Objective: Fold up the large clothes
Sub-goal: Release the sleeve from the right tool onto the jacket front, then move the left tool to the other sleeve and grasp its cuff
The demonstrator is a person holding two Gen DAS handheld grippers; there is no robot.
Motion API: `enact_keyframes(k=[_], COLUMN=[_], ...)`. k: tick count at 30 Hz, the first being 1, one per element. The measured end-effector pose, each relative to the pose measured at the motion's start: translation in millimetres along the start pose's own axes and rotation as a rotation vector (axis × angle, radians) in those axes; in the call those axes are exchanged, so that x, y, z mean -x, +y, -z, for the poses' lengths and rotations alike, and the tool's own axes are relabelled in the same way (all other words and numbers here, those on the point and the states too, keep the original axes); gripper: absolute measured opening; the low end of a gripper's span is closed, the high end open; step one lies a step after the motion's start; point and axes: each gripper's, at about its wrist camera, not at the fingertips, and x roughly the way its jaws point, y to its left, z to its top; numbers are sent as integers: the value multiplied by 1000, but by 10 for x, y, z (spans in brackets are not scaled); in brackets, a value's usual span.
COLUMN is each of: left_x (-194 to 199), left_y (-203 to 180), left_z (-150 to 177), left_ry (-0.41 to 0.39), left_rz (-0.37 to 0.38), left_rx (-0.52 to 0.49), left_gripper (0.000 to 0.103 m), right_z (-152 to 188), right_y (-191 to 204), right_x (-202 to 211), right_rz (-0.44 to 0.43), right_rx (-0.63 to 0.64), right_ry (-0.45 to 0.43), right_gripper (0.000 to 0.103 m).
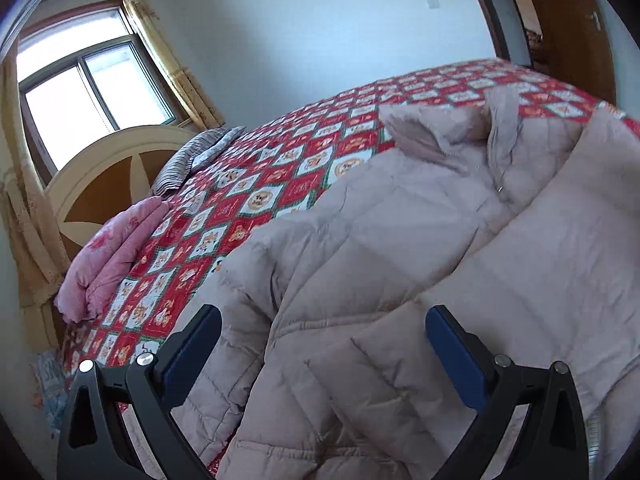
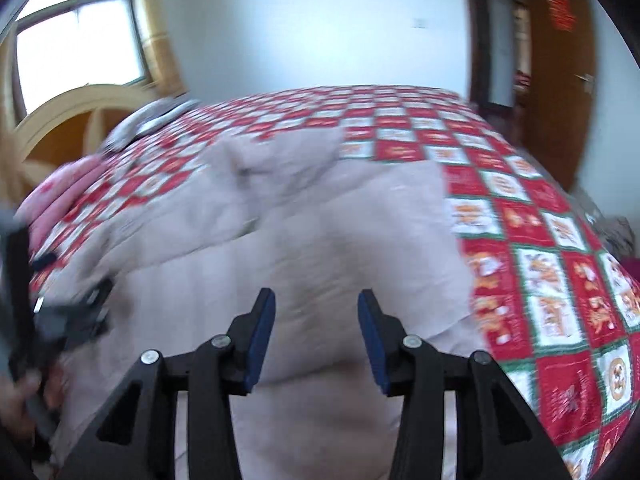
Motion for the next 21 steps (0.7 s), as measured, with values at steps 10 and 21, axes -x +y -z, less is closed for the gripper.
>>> enact_keyframes(k=[10, 21], left_x=[-453, -574], left_y=[165, 227], left_z=[285, 329], left_ry=[94, 123], left_rz=[36, 121], left_rx=[79, 154], left_gripper=[102, 102], right_z=[178, 183], right_y=[-279, -255], right_x=[-657, -705], right_rz=[59, 87], right_rx=[17, 49], right_ry=[126, 171], right_gripper=[47, 47])
